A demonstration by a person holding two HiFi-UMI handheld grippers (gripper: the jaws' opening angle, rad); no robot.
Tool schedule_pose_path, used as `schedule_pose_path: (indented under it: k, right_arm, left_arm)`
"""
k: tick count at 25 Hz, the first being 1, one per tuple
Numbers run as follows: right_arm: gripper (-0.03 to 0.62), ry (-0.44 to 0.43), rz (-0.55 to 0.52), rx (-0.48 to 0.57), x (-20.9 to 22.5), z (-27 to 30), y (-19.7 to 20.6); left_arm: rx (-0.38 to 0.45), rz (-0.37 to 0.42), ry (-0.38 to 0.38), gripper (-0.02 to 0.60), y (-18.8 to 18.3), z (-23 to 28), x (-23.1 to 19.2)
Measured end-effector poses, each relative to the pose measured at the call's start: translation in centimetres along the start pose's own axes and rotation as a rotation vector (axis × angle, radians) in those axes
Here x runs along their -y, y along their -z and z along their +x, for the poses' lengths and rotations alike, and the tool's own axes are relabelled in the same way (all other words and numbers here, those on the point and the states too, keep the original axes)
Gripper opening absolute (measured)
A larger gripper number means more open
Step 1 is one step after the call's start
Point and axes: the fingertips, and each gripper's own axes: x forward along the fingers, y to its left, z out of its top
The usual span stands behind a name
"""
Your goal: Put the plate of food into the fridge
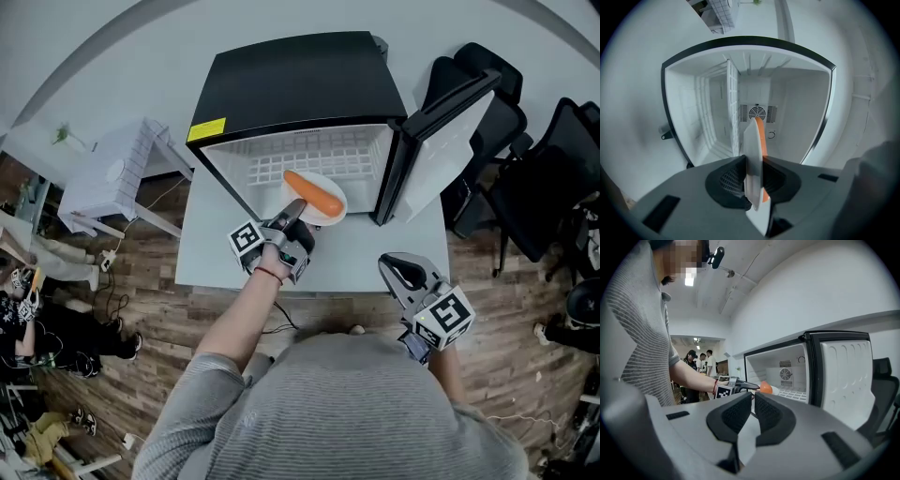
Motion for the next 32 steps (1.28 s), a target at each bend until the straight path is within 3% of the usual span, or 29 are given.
schedule_pose_path:
  k: [3, 9, 19, 27, 32]
  right_arm:
    - [0.017, 0.002, 0.005, -0.004, 0.3, 0.2, 0.1]
    - [0.017, 0.014, 0.014, -0.013, 0.8, 0.2, 0.5]
    - [0.017, 0.028, 0.016, -0.023, 1.5, 0.6, 0.4]
    - [0.017, 0.031, 0.021, -0.036, 1.6, 0.7, 0.6]
    - [0.017, 0.051, 0.041, -0.05, 2.1, 0.5, 1.2]
  left_arm:
    - [0.024, 0.048, -0.033, 0.075, -2.0, 0.9, -1.8]
    - [0.06, 0.037, -0.078, 0.075, -3.5, 2.2, -3.0]
    - [0.133, -0.016, -0.082, 0.075, -5.4, 3.2, -4.1]
    - [0.156, -0.006, -0.107, 0.075, -6.2, 5.0, -4.1]
    - [0.192, -0.048, -0.145, 0.075, -6.9, 5.7, -5.0]
